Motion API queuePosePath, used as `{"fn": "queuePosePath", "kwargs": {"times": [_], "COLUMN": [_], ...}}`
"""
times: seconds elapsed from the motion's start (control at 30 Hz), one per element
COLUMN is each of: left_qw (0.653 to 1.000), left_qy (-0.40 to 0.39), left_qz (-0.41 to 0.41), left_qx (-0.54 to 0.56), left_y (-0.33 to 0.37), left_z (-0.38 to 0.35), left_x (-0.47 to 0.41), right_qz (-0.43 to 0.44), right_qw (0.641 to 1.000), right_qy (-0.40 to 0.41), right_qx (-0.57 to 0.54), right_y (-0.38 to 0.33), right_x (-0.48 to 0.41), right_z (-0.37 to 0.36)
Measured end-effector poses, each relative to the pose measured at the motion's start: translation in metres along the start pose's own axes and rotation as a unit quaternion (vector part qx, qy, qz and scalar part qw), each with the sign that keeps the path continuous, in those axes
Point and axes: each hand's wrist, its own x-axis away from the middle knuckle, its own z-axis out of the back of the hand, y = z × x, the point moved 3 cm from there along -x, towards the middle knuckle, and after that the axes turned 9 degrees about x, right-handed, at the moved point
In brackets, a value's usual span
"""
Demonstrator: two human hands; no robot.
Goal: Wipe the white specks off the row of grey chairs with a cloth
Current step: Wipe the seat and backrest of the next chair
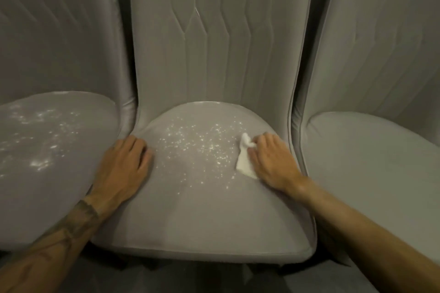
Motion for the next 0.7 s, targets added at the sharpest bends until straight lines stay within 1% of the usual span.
{"fn": "queuePosePath", "kwargs": {"times": [0.1, 0.13, 0.17, 0.2, 0.3, 0.33, 0.37, 0.4, 0.5, 0.53, 0.57, 0.6, 0.7], "left_qw": [0.999, 0.998, 0.998, 0.998, 0.997, 0.996, 0.996, 0.995, 0.994, 0.993, 0.993, 0.993, 0.991], "left_qy": [0.0, -0.002, -0.003, -0.004, -0.004, -0.004, -0.004, -0.003, 0.003, 0.008, 0.014, 0.021, 0.039], "left_qz": [-0.037, -0.047, -0.053, -0.056, -0.067, -0.074, -0.081, -0.087, -0.103, -0.105, -0.104, -0.101, -0.112], "left_qx": [0.026, 0.032, 0.035, 0.037, 0.043, 0.044, 0.045, 0.046, 0.047, 0.048, 0.051, 0.055, 0.057], "left_y": [-0.007, -0.009, -0.012, -0.013, -0.017, -0.016, -0.016, -0.016, -0.019, -0.021, -0.022, -0.023, -0.025], "left_z": [0.0, 0.0, -0.001, -0.002, -0.007, -0.008, -0.009, -0.009, -0.013, -0.015, -0.017, -0.018, -0.024], "left_x": [-0.011, -0.014, -0.016, -0.018, -0.027, -0.029, -0.032, -0.033, -0.04, -0.042, -0.045, -0.047, -0.046], "right_qz": [-0.152, -0.172, -0.159, -0.126, -0.039, -0.031, -0.037, -0.065, -0.194, -0.213, -0.213, -0.2, -0.079], "right_qw": [0.987, 0.984, 0.985, 0.991, 0.999, 0.999, 0.999, 0.998, 0.98, 0.974, 0.973, 0.977, 0.996], "right_qy": [-0.026, -0.024, -0.019, -0.013, -0.008, -0.008, -0.002, 0.005, -0.034, -0.039, -0.031, -0.015, 0.007], "right_qx": [0.04, 0.048, 0.057, 0.049, -0.026, -0.029, -0.025, -0.022, 0.038, 0.062, 0.08, 0.074, 0.037], "right_y": [0.021, 0.014, 0.0, -0.017, -0.055, -0.054, -0.048, -0.036, 0.002, 0.005, -0.001, -0.012, -0.042], "right_x": [-0.028, -0.032, -0.033, -0.032, -0.017, -0.016, -0.019, -0.025, -0.053, -0.061, -0.068, -0.073, -0.072], "right_z": [0.004, 0.004, 0.002, -0.002, -0.004, -0.002, 0.001, 0.001, -0.004, -0.008, -0.011, -0.016, -0.028]}}
